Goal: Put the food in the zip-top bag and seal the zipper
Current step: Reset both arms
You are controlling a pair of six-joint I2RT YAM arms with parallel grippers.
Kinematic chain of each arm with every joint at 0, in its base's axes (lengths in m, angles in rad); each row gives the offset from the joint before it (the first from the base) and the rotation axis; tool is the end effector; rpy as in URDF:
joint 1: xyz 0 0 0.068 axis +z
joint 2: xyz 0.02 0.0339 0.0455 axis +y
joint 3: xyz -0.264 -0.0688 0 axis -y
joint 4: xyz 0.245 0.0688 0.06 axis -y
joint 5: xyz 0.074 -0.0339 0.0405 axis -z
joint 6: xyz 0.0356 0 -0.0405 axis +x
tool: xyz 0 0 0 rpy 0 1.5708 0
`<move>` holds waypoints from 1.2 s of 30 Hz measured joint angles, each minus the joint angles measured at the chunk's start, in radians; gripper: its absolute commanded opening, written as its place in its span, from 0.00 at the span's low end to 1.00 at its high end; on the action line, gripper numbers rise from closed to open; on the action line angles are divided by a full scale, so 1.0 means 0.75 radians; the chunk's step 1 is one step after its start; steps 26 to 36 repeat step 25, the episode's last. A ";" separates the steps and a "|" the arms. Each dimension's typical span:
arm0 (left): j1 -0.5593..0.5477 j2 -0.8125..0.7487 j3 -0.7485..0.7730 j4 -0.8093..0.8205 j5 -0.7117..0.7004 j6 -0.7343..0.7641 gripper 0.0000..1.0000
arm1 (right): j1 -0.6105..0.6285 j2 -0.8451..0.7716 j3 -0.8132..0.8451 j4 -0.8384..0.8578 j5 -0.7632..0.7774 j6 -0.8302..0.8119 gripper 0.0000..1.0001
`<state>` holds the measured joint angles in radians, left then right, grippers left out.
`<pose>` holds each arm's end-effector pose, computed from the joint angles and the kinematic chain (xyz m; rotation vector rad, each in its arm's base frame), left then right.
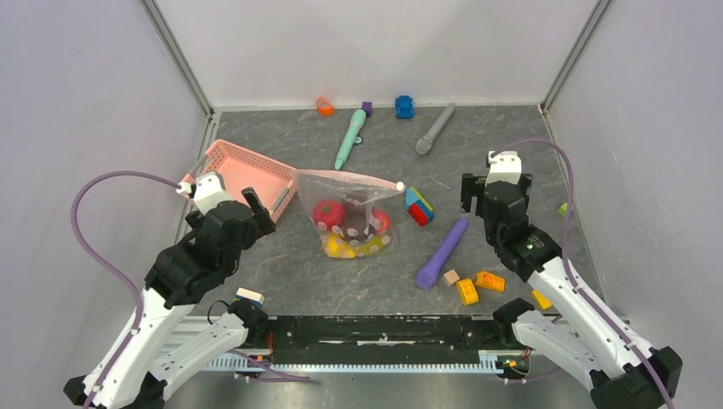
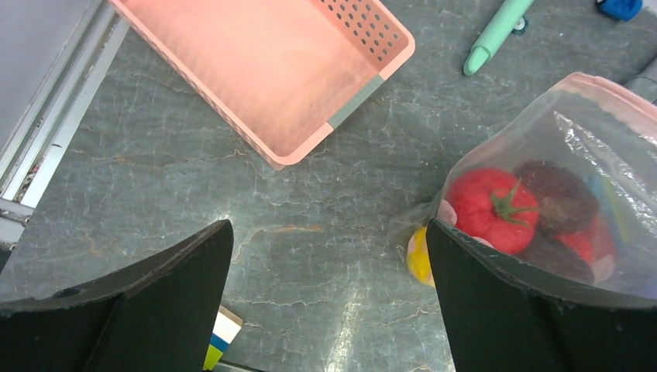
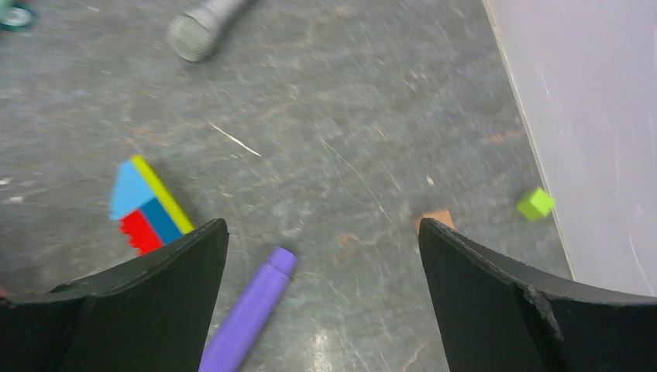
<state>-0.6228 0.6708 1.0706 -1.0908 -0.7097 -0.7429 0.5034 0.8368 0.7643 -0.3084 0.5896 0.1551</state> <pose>0.0894 -0.0356 0.3639 -0.4786 2.0195 -0.0195 0.1743 0.0734 0.3131 0.0538 1.8861 -0.1266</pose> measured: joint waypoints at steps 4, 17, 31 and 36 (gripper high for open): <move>0.000 0.005 -0.032 -0.013 0.000 -0.027 1.00 | -0.098 -0.015 -0.121 -0.007 0.033 0.085 0.98; 0.000 -0.074 -0.085 -0.031 -0.023 -0.045 1.00 | -0.242 0.041 -0.178 0.034 -0.196 0.152 0.98; 0.000 -0.094 -0.107 -0.028 -0.030 -0.046 1.00 | -0.241 -0.023 -0.255 0.154 -0.308 0.115 0.98; 0.000 -0.094 -0.107 -0.028 -0.030 -0.046 1.00 | -0.241 -0.023 -0.255 0.154 -0.308 0.115 0.98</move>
